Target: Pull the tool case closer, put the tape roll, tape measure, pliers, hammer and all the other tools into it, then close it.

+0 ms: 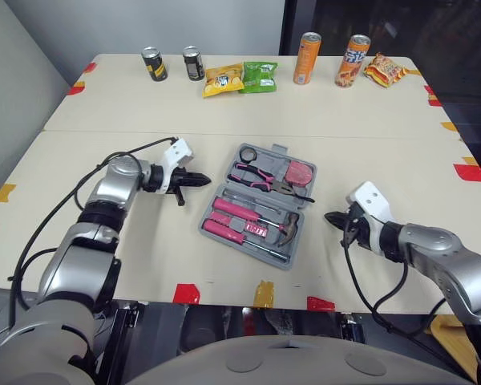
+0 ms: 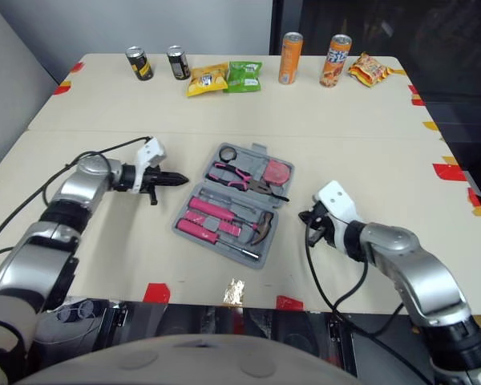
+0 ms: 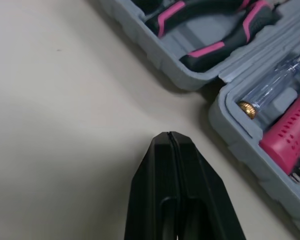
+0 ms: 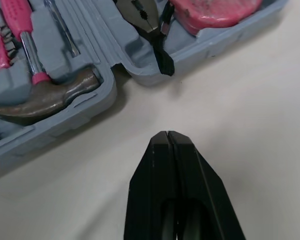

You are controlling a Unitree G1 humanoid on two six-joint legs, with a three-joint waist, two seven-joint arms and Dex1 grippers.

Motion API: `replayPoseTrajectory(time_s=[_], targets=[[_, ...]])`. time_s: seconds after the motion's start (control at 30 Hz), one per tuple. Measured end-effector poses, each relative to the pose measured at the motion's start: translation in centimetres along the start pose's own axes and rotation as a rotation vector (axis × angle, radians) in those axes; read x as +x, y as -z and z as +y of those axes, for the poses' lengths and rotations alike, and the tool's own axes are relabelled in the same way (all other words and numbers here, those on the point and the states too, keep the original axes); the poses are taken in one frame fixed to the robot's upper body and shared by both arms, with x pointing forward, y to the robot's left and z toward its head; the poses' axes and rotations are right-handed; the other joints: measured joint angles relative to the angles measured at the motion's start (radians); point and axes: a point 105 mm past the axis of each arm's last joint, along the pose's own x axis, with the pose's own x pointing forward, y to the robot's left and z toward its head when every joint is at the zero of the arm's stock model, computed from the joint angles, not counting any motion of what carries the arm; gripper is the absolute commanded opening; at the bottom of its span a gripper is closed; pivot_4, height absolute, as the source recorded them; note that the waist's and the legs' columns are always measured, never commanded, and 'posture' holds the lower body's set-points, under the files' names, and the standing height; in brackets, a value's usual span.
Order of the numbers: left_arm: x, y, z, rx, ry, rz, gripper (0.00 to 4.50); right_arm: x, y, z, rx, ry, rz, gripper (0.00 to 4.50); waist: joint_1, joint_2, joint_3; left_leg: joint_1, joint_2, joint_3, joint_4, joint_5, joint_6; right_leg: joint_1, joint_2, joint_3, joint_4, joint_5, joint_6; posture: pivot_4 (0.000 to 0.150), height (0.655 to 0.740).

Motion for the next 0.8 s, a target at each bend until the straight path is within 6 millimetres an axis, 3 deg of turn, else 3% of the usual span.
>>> replayPoseTrajectory(time_s=[0.2, 0.43, 0.8], targets=[[1.5, -0.7, 0.2, 0.058, 0.027, 0.016, 0.00, 0.9, 0.4, 0.5, -0.048, -0.025, 0.121, 0.05, 0.010, 0.000, 0.000, -0.003, 0.000, 0.000, 0.001, 0.000, 0.000, -0.001, 0.000, -0.001, 0.001, 0.000, 0.000, 0.150, 0.7400], [3.4, -1.3, -1.2, 0.089, 0.121, 0.010, 0.00, 3.3, -1.1, 1.1, -0.144, -0.073, 0.154, 0.05, 0.019, 0.000, 0.000, -0.002, 0.000, 0.000, 0.005, 0.000, 0.000, -0.001, -0.002, -0.001, 0.005, 0.000, 0.000, 0.150, 0.7400], [1.7, 0.8, -3.3, 0.028, 0.157, 0.014, 0.00, 4.4, -2.0, 1.1, -0.255, -0.152, 0.172, 0.05, 0.000, -0.001, 0.000, 0.001, 0.000, 0.000, 0.005, 0.000, -0.001, -0.001, -0.001, 0.000, 0.009, -0.001, -0.002, 0.150, 0.7400]])
